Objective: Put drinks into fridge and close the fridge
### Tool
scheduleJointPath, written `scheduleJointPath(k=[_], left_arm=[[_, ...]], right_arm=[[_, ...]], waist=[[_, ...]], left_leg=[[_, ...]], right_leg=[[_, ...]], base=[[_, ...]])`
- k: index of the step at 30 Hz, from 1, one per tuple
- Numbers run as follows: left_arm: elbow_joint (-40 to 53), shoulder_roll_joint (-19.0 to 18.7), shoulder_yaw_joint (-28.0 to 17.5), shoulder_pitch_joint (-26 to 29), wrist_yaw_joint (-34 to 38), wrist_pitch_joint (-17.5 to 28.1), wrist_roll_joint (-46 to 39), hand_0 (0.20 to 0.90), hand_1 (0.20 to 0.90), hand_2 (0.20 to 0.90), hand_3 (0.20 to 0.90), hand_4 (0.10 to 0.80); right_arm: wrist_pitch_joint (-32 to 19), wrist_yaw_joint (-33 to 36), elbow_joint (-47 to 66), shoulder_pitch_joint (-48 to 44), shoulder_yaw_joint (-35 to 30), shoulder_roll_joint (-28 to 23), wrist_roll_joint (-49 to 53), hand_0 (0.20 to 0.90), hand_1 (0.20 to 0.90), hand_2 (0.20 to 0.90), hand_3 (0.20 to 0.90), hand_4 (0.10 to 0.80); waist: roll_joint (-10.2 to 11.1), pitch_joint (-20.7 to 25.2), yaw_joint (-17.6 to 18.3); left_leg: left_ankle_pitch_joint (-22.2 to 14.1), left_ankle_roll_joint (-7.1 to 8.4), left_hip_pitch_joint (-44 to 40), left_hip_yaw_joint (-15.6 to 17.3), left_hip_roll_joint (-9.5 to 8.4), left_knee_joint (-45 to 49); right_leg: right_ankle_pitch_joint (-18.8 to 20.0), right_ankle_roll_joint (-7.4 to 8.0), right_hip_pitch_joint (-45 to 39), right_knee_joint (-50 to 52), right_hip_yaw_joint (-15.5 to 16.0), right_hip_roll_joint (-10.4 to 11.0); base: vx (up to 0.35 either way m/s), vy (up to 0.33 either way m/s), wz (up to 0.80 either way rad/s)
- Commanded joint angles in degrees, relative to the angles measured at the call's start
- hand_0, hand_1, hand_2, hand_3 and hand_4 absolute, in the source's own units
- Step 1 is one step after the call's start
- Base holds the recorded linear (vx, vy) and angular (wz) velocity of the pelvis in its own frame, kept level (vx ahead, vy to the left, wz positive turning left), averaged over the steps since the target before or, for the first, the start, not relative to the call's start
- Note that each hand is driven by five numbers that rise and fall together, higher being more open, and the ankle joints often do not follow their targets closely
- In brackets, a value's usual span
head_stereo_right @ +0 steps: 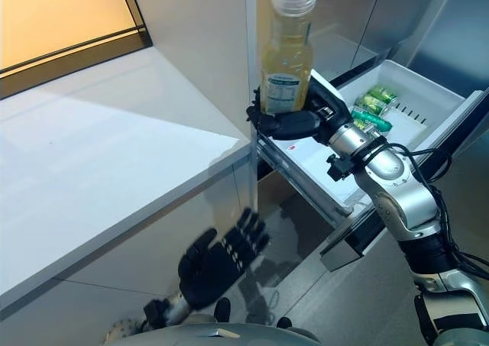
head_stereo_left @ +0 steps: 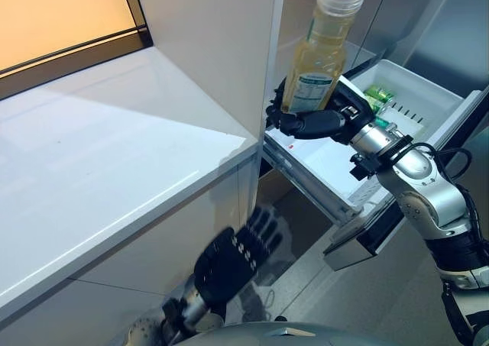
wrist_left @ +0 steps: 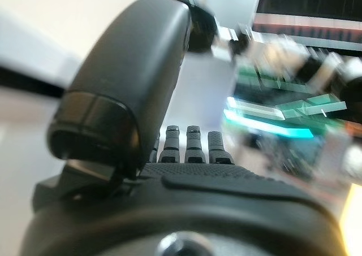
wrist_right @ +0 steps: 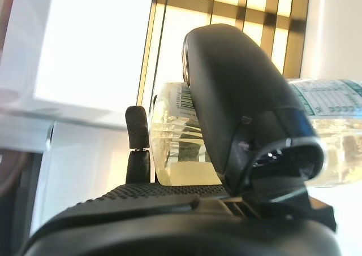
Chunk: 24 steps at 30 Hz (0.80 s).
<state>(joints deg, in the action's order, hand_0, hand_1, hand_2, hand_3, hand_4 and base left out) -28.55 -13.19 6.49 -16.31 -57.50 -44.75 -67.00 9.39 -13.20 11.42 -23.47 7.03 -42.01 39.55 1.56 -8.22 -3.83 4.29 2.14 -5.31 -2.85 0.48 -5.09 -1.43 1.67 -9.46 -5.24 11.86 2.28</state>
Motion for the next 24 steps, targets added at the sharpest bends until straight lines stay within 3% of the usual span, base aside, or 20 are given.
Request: scheduleJointPath(k=[1, 7, 12, 15, 21, 24], left_arm=[[-3.71, 0.98, -1.15, 1.14, -5.06, 0.78, 5.28, 0.9, 0.9, 0.9, 0.9, 0.8], [-13.09, 1.07, -3.84, 2.72, 10.93, 11.33, 8.42, 0.9, 0.9, 0.9, 0.9, 0.8], [-20.9, 0.3, -4.06, 3.8, 20.73, 25.26, 10.44, 0.9, 0.9, 0.9, 0.9, 0.8], [-24.07, 0.26, -5.02, 4.86, 23.83, 29.93, 13.46, 0.9, 0.9, 0.9, 0.9, 0.8], [-30.26, 0.03, -4.19, 5.83, 30.07, 42.6, 28.91, 0.9, 0.9, 0.9, 0.9, 0.8], [-31.46, 0.0, -4.01, 6.11, 34.24, 44.64, 32.62, 0.9, 0.9, 0.9, 0.9, 0.8]], right_arm=[[-9.68, -0.94, 4.89, -5.29, -8.69, -2.26, 6.7, 0.3, 0.3, 0.3, 0.2, 0.1], [-8.25, -1.63, 5.59, -1.75, -11.58, -2.92, 8.02, 0.3, 0.3, 0.3, 0.2, 0.1], [-8.21, -1.79, 6.46, 1.48, -15.38, -3.24, 8.09, 0.3, 0.3, 0.3, 0.2, 0.1], [-7.66, -0.77, 7.22, 2.2, -16.49, -3.09, 6.86, 0.3, 0.3, 0.3, 0.2, 0.1], [-6.44, -0.24, 6.93, 5.31, -20.28, -4.11, 2.21, 0.3, 0.3, 0.3, 0.2, 0.1], [-6.27, -1.64, 6.17, 6.9, -21.14, -5.29, -1.66, 0.3, 0.3, 0.3, 0.2, 0.1]], waist=[[1.82, 5.42, 0.4], [2.1, 5.52, 1.49], [2.33, 5.57, 2.47], [2.55, 5.52, 2.76], [3.14, 5.41, 3.71], [3.37, 5.39, 3.94]], left_leg=[[-5.28, -2.72, -1.59, 3.43, -2.68, 0.09], [-5.35, -2.81, -1.44, 4.1, -2.69, 0.09], [-5.32, -2.97, -1.14, 4.71, -2.73, 0.09], [-5.3, -2.96, -1.06, 4.98, -2.73, 0.09], [-5.32, -2.71, -1.11, 6.19, -2.48, 0.09], [-5.32, -2.59, -1.08, 6.68, -2.33, 0.09]], right_leg=[[3.85, 1.6, 2.61, 0.59, -2.72, -0.22], [3.83, 1.77, 2.96, 0.63, -3.21, -0.24], [3.9, 1.9, 3.58, 0.78, -3.64, -0.48], [3.91, 1.92, 3.78, 0.83, -3.78, -0.55], [3.96, 1.95, 4.15, 1.02, -4.26, -0.87], [4.03, 2.04, 4.36, 1.08, -4.44, -0.96]], base=[[0.016, 0.036, -0.02], [0.019, 0.022, -0.05], [0.007, 0.009, -0.12], [0.003, 0.002, -0.05], [0.012, -0.005, -0.08], [0.023, -0.004, -0.09]])
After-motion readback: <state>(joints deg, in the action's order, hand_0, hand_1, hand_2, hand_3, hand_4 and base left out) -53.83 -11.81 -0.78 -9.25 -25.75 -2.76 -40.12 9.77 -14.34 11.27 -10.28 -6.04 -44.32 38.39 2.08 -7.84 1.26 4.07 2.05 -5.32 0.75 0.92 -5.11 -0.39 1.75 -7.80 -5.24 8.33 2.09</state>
